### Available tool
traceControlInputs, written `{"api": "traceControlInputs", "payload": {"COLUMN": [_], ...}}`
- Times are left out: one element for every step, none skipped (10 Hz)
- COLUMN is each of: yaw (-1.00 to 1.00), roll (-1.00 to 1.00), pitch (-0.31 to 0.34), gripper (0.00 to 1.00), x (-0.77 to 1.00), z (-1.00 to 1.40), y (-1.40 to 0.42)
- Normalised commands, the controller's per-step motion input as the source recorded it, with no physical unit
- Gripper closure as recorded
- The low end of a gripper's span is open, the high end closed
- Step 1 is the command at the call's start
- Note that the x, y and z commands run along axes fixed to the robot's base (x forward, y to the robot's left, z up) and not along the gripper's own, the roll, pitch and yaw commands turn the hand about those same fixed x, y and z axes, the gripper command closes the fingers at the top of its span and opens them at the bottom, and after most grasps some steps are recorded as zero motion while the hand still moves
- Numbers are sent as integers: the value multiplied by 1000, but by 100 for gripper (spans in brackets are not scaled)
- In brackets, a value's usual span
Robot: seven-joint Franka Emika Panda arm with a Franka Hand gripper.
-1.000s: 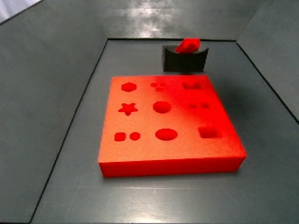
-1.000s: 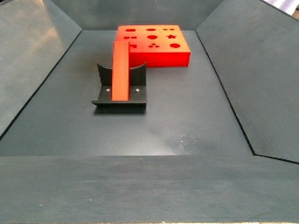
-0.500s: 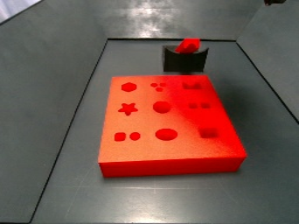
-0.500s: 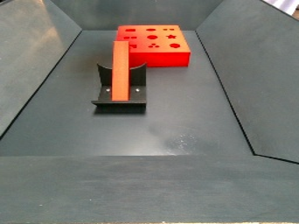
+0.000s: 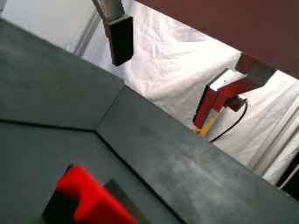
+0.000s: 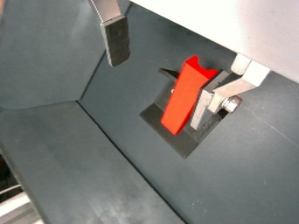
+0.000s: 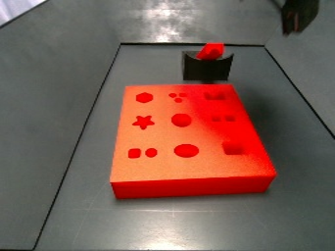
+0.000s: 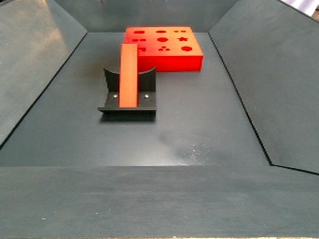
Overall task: Pick up the arch object. Move up. Place the arch object on the fixture. Regrasp the arch object. Rotate the arch object. Move to above the board. Insert the arch object.
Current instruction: Regrasp the arch object.
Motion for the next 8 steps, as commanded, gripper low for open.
{"api": "traceControlInputs", "payload": {"yaw": [96, 75, 59, 35, 20, 6, -2, -6], "roll": [98, 71, 61, 62, 70, 72, 70, 71], "pitch": [-45, -63, -70, -73, -66, -57, -36, -24], "gripper": [0, 0, 0, 0, 0, 0, 0, 0], "x": [59, 71, 81, 96, 104, 117, 106, 93], "z": [-1000, -1000, -1000, -1000, -1000, -995, -771, -609], "y": [31, 29, 27, 22, 18, 14, 4, 0]}}
